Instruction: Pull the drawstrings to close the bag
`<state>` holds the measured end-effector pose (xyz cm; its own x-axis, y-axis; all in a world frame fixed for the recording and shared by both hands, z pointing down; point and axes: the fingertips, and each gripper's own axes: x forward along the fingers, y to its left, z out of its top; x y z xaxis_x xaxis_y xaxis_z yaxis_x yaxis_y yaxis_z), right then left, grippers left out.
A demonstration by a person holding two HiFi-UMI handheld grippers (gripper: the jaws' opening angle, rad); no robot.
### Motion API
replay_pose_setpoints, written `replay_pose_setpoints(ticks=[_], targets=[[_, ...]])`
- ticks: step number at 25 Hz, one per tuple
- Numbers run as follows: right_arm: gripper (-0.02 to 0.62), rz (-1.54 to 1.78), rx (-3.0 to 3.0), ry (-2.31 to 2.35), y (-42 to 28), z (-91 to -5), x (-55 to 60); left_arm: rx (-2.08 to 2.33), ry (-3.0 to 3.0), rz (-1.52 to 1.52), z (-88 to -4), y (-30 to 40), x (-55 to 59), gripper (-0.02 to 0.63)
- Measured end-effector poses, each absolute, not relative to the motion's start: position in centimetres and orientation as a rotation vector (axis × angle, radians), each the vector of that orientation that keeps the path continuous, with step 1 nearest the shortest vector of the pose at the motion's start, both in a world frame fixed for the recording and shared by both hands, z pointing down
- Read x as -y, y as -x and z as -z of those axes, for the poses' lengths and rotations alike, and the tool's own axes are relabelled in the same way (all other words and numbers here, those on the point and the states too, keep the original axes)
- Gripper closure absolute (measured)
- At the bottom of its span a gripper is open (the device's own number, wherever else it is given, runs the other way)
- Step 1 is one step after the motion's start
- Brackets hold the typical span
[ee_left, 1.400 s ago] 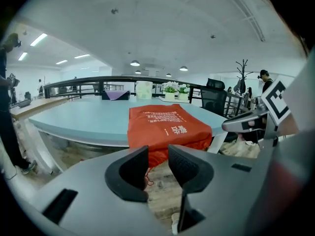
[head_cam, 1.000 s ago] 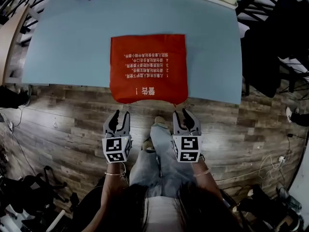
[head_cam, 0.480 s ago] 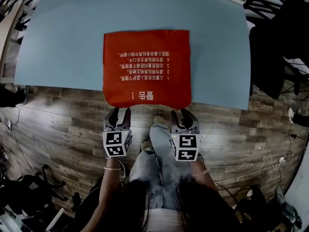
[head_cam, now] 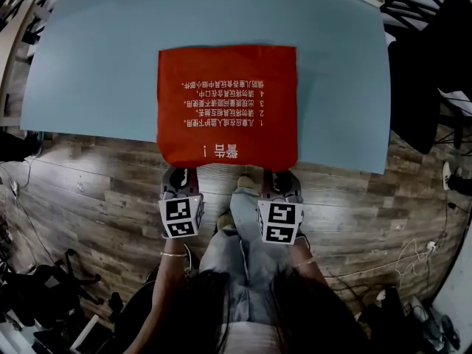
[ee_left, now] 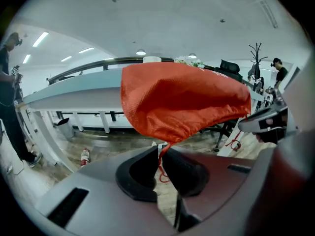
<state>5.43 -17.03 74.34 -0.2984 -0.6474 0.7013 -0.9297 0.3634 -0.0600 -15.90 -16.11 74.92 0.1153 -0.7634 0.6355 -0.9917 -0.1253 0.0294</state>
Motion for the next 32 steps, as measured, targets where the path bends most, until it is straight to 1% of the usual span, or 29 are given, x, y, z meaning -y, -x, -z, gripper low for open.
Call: replay_pose_setpoints(ticks=[2, 6, 17, 29, 32], targets=[[0.555, -0.619, 2.047, -1.368, -5.6, -74.2, 16.9, 1.708, -1.949, -0.691, -74.8, 16.1, 15.8, 0.578], [0.563, -0.620, 2.054, -1.363, -5.8, -73.7, 16.4, 1.723, -1.940, -0.690, -74.1, 16.4, 14.9, 0.584], [0.565, -0.570, 2.049, -1.383, -6.7, -70.6, 13.9, 1.776, -1.940, -0.778, -71.4, 16.9, 12.2, 0.586], [0.566, -0.498, 2.057, -1.421, -7.6, -66.2, 14.3, 1.823, -1.929, -0.765, -67.0, 17.3, 12.0, 0.586], [0.566, -0.543, 2.057, -1.426, -8.2, -65.4, 14.4, 1.831, -1.928, -0.755, -65.9, 17.1, 12.4, 0.587]])
